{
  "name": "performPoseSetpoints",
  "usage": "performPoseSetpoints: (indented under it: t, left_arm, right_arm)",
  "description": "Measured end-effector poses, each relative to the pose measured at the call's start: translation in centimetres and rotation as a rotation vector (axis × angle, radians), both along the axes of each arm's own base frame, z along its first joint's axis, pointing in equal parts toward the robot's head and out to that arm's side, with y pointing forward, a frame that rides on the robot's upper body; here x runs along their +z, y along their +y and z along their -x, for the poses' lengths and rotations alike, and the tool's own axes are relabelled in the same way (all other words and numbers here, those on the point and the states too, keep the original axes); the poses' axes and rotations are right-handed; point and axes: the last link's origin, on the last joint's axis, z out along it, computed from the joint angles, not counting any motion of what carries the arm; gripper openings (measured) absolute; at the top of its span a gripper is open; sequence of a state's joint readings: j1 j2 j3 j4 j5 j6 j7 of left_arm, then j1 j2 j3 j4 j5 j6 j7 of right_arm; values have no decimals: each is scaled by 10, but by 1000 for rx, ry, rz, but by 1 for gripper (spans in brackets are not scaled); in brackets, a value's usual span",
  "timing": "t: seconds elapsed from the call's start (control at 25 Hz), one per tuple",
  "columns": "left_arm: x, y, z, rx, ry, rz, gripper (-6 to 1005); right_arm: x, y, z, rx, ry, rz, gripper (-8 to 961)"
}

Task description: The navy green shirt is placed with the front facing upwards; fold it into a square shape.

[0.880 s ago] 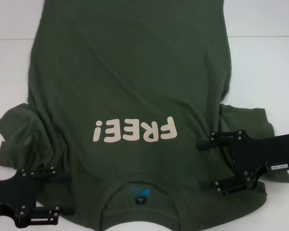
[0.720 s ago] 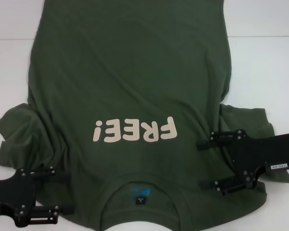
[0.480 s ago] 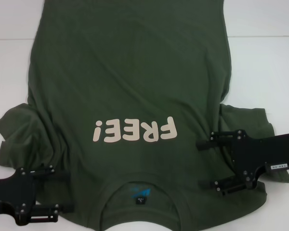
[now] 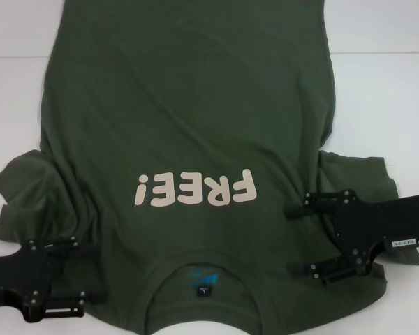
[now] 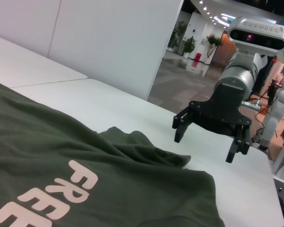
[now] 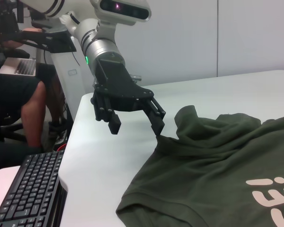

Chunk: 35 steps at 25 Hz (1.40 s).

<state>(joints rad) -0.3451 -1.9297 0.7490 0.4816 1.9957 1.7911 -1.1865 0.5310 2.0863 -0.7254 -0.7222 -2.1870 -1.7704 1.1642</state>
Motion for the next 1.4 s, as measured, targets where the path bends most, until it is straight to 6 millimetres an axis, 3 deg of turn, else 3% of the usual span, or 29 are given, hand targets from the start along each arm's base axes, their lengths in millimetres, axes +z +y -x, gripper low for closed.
performPoseSetpoints:
  t: [0.44, 1.08, 1.4]
  left_arm:
    - [5, 6, 2, 42, 3, -31, 765]
    - [86, 15, 0, 474, 16, -42, 764]
    - [91, 27, 7, 679, 199, -1, 763]
  right_arm:
    - [-1, 2, 1, 1, -2, -3, 911]
    - [1, 12, 0, -7, -36, -49, 911]
    - [1, 15, 2, -1, -39, -50, 911]
